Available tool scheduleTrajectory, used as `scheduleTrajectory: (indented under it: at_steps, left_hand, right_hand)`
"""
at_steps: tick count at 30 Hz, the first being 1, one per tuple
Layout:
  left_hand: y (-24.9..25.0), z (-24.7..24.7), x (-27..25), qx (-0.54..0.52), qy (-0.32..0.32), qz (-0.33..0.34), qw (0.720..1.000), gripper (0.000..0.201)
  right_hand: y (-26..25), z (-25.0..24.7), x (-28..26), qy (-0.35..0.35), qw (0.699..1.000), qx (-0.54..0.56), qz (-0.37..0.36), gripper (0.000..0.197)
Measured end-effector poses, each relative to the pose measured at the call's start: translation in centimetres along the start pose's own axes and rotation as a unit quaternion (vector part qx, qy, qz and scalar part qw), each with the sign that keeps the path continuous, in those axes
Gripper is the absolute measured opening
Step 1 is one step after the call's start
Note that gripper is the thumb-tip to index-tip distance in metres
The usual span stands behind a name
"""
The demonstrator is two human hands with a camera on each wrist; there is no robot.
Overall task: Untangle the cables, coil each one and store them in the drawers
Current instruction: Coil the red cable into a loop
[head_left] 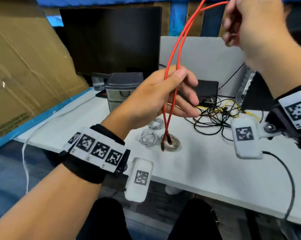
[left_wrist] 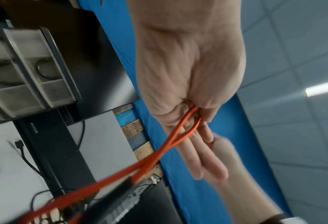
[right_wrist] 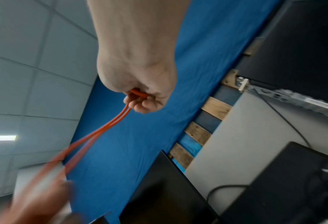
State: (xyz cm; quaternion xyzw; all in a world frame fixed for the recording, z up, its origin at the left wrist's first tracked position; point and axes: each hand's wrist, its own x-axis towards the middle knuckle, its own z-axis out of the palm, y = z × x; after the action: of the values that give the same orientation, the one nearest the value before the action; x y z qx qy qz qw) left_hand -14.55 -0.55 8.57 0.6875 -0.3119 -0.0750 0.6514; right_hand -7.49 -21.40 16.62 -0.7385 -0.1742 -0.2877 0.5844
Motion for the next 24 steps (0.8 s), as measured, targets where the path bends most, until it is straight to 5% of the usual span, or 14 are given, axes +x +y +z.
scheduleTrajectory:
  at_steps: [3, 6, 8, 11, 15, 20, 24]
  left_hand:
    - [0.5, -0.2, -2.3, 0.016, -0.089, -0.042, 0.995, 0.034]
    - [-0.8, -1.5, -4.4, 0.081, -0.205, -0.157, 0.963, 0.033]
    - [-2.5, -2.3, -6.0, 0.106, -0.224, -0.237, 0.939, 0.034]
    - [-4.6, -2.8, -8.3, 0.080, -0.208, -0.306, 0.925, 0.039]
    - [-5.7, -4.0, -10.1, 0.083, -0.162, -0.329, 0.926, 0.039]
    - [-6.3, -6.6, -10.8, 0.151, -0.055, -0.317, 0.935, 0.031]
    - [-5.9, -8.5, -10.9, 0.049, 0.039, -0.233, 0.970, 0.022]
  right_hand:
    - [1.4, 0.5, -1.6, -0.104, 0.993, 0.034, 0.048, 0.027]
    - [1.8, 1.4, -3.5, -0.230, 0.970, 0.017, 0.076, 0.034]
    - [1.7, 2.1, -4.8, -0.319, 0.941, 0.008, 0.115, 0.038]
    - [1.4, 3.0, -6.2, -0.401, 0.903, -0.021, 0.152, 0.038]
    - [2.1, 4.0, -7.2, -0.428, 0.883, -0.026, 0.191, 0.034]
    - [4.0, 4.3, -8.9, -0.446, 0.865, -0.039, 0.228, 0.028]
    - [5.5, 4.5, -10.7, -0.449, 0.853, -0.011, 0.266, 0.017]
